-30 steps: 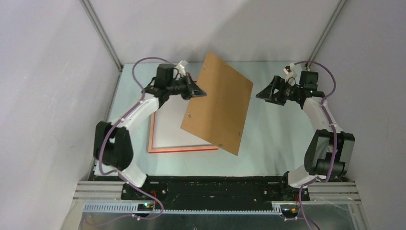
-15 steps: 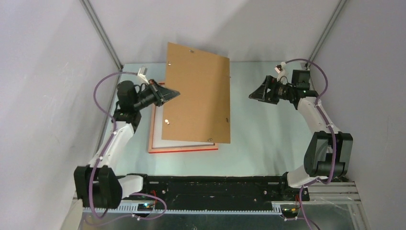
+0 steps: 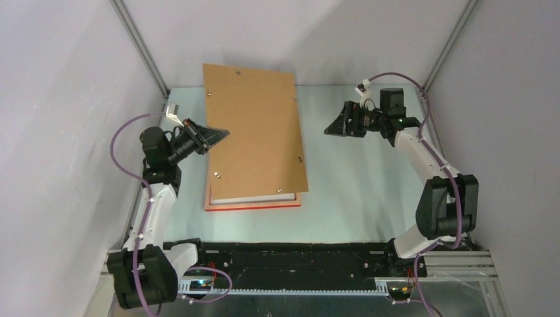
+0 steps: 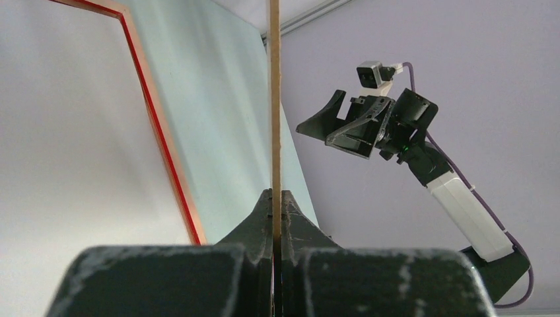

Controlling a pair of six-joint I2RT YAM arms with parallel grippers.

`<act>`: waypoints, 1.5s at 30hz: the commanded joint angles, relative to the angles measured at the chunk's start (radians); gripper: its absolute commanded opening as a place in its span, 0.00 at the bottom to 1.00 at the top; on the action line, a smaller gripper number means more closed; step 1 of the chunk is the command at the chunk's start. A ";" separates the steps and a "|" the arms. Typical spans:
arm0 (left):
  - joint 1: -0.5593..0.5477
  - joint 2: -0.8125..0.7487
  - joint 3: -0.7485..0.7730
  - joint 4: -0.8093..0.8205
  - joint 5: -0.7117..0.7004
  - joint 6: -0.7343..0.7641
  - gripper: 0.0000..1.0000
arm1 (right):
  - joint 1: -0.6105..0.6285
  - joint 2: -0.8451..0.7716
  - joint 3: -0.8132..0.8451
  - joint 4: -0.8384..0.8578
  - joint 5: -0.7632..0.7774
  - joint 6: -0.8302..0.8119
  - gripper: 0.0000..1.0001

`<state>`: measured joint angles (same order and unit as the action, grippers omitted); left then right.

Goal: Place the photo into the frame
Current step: Place the photo frame item in the photo frame.

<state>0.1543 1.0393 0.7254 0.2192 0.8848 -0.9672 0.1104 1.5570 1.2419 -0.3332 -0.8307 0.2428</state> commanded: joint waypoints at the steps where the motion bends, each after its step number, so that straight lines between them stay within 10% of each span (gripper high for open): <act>1: 0.024 0.004 0.017 0.115 0.054 -0.030 0.00 | 0.041 0.038 0.087 0.024 0.040 -0.005 0.89; 45: 0.133 0.469 0.183 -0.083 0.154 0.252 0.00 | 0.153 0.202 0.161 0.007 0.116 0.003 0.88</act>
<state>0.2779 1.5078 0.8528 0.0937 0.9668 -0.7204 0.2581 1.7565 1.3674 -0.3321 -0.7216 0.2600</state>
